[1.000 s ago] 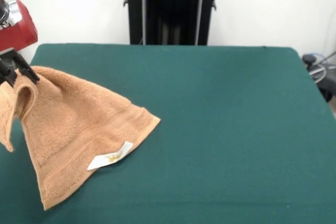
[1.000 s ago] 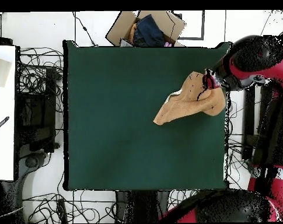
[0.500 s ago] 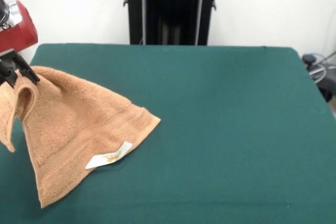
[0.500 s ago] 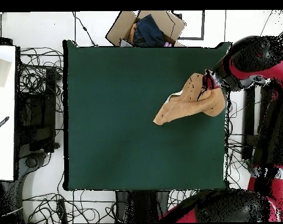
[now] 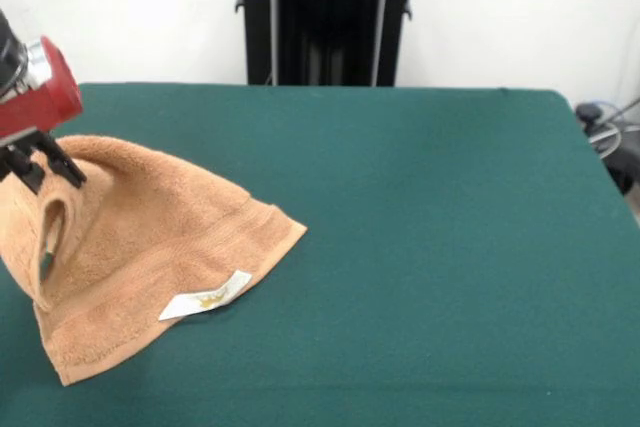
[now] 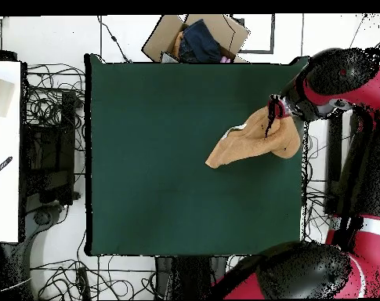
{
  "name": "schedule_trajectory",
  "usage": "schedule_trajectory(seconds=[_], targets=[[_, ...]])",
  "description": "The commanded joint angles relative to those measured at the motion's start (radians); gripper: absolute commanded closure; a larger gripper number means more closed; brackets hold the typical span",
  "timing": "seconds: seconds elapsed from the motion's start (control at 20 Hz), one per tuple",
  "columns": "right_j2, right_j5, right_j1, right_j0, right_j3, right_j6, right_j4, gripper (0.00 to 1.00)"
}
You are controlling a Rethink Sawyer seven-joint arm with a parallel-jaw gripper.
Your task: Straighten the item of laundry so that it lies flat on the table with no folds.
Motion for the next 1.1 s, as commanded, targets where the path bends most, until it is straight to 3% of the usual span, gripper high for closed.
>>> schedule_trajectory(seconds=[0.05, 0.55, 1.1], targets=[[0.017, 0.088, 0.132, 0.074, -0.071, -0.065, -0.06, 1.0], [0.07, 0.156, 0.279, 0.152, -0.3, -0.106, -0.096, 1.0], [0.09, 0.181, 0.32, 0.194, -0.37, -0.114, -0.11, 1.0]])
